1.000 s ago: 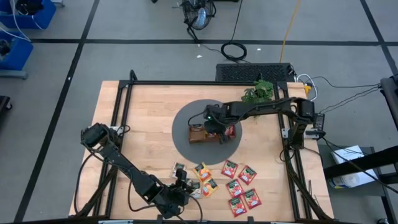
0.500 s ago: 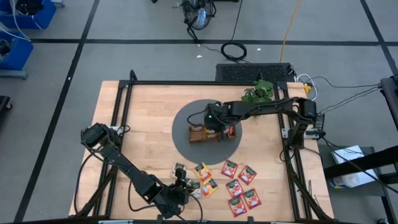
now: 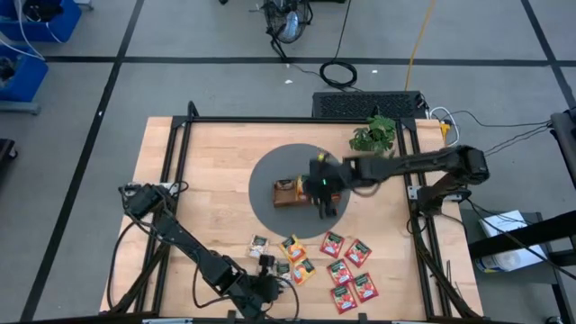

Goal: Pick & Place Tea
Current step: Put the gold tea bag into the left compartment of the wooden organizer

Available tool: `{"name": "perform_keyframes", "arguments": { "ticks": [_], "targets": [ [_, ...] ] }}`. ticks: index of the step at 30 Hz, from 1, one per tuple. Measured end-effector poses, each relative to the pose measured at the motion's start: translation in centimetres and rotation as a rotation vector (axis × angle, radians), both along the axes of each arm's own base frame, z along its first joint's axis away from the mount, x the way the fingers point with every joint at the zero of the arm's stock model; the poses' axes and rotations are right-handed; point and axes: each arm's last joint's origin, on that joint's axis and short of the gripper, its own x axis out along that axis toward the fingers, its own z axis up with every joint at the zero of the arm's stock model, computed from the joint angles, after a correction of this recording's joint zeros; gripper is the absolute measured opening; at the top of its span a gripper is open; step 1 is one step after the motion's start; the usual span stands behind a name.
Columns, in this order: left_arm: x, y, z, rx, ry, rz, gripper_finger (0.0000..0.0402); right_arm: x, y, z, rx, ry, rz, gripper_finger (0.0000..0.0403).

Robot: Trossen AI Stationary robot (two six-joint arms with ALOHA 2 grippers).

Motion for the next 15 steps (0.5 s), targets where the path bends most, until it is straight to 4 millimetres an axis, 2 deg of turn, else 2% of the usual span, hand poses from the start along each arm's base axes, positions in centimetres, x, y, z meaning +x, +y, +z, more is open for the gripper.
{"name": "perform_keyframes", "arguments": {
  "ticks": [4, 7, 11, 15],
  "targets": [
    [0.2, 0.0, -0.4, -0.039, 0.022, 0.005, 0.0056, -0.1, 4.8, -1.9, 0.121, -0.12, 0.162, 0.0128],
    [0.0, 0.1, -0.6, -0.067, 0.052, 0.041, 0.0056, -0.2, 7.6, -3.9, 0.163, -0.247, 0.232, 0.0122],
    [-0.4, -0.1, -0.8, -0.1, 0.078, 0.077, 0.0056, 0.0, 8.9, -6.7, 0.236, -0.293, 0.222, 0.0112],
    [-0.5, -0.4, -1.4, -0.101, 0.092, 0.076, 0.0055, 0.8, 9.4, -9.1, 0.337, -0.23, 0.242, 0.0102]
  ]
}}
